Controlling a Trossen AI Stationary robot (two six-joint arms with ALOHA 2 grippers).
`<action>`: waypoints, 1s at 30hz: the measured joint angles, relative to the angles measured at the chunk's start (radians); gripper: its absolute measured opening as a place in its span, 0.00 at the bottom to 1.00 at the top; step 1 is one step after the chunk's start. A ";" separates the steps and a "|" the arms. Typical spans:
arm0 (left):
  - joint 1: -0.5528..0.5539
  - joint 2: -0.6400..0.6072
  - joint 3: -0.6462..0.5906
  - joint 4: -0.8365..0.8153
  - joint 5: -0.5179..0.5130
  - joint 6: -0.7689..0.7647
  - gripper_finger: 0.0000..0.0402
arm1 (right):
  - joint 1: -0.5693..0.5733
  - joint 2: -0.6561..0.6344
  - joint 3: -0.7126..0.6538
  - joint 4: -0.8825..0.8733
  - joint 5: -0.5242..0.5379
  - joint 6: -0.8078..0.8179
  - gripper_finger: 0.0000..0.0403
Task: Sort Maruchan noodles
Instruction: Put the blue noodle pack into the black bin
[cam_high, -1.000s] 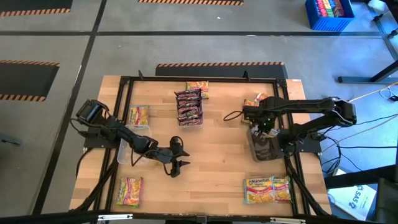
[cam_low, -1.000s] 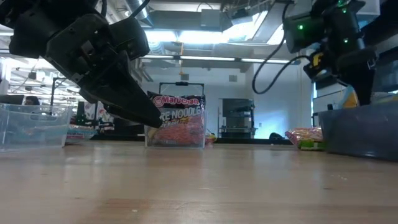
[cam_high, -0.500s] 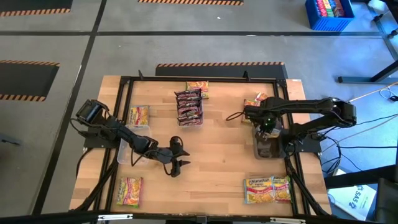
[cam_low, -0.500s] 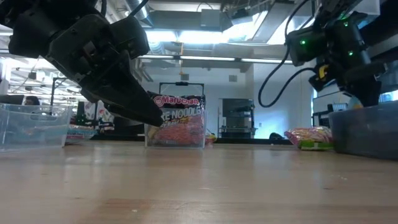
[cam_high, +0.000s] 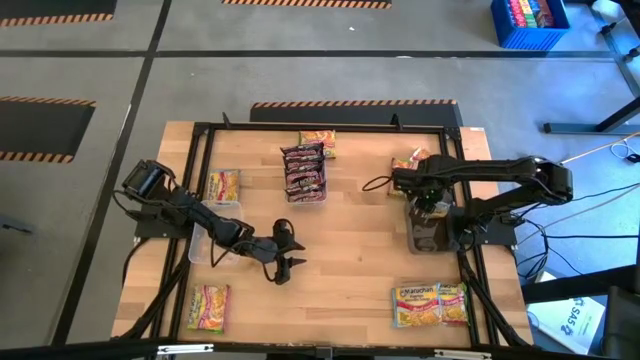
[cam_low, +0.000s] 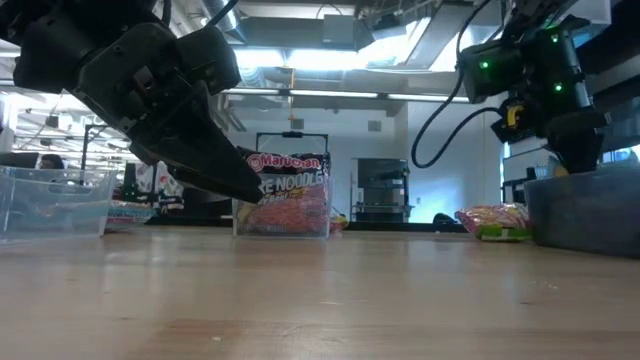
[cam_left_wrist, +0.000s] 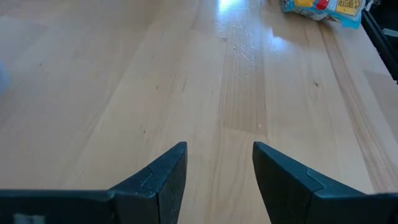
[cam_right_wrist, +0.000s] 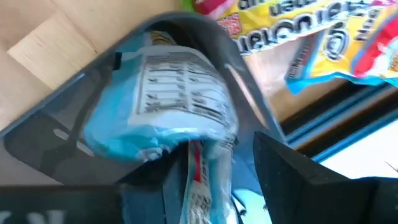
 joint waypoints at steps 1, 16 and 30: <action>0.000 0.000 0.000 0.000 0.000 0.000 0.44 | 0.000 0.000 0.011 -0.012 0.002 0.001 0.41; 0.000 0.000 0.000 0.000 0.000 0.000 0.44 | 0.000 0.000 0.046 0.039 0.123 0.003 0.47; 0.007 0.000 0.000 0.000 -0.046 -0.010 0.48 | 0.002 -0.008 0.132 -0.032 0.097 0.024 0.60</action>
